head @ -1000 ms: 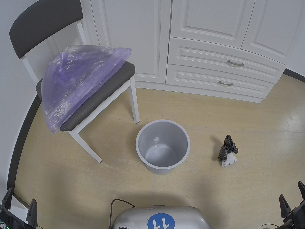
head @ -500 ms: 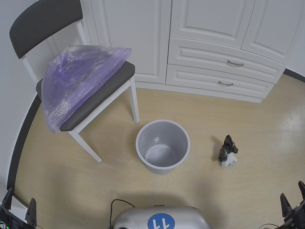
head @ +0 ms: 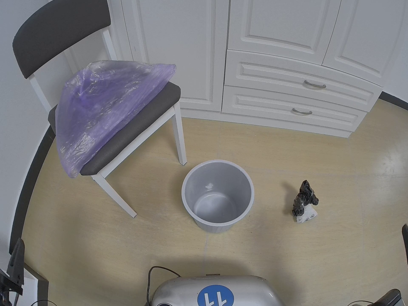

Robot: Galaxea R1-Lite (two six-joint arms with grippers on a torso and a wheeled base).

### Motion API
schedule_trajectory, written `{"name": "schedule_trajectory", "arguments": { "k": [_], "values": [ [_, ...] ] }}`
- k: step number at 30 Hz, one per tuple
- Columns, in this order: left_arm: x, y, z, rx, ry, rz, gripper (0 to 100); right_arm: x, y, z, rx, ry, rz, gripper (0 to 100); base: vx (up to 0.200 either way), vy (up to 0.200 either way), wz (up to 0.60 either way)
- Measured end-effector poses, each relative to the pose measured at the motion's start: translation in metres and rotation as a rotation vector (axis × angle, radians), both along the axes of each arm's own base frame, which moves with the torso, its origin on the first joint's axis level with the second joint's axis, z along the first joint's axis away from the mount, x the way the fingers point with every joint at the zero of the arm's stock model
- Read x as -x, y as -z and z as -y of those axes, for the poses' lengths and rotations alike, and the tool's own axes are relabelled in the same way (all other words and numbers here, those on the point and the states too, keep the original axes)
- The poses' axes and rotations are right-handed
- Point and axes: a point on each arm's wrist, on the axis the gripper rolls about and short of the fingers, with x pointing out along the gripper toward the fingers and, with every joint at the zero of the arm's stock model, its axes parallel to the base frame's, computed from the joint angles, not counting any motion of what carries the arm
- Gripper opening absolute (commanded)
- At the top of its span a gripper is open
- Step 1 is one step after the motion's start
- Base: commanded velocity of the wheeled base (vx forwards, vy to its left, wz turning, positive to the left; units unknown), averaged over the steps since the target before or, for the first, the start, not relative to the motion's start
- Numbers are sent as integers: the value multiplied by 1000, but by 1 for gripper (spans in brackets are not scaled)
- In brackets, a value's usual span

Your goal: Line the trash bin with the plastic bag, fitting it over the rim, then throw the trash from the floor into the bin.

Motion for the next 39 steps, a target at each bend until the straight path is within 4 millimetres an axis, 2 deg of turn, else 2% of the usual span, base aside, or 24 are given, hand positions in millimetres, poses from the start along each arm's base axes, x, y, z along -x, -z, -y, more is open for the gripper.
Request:
{"name": "schedule_trajectory", "arguments": {
  "k": [5, 8, 16, 23, 29, 34, 39],
  "values": [
    [-22, -25, 0, -60, -20, -106, 100, -28, -35, -1, 21, -22, -66, 100, 0, 0, 0],
    [-42, -38, 0, -106, -47, -186, 100, -48, -49, -2, 24, -32, -110, 100, 0, 0, 0],
    [-119, -66, 4, -250, -131, -421, 100, -100, -68, -4, -3, -62, -195, 100, 0, 0, 0],
    [-196, -62, 20, -411, -193, -612, 100, -129, -69, -5, -16, -83, -246, 100, 0, 0, 0],
    [-257, -51, 43, -546, -289, -710, 100, -139, -68, -7, -20, -119, -263, 100, 0, 0, 0],
    [-290, -47, 56, -592, -320, -728, 100, -141, -68, -7, -15, -133, -265, 100, 0, 0, 0],
    [-305, -46, 57, -638, -323, -736, 100, -142, -67, -6, -9, -132, -268, 100, 0, 0, 0]
  ]
}}
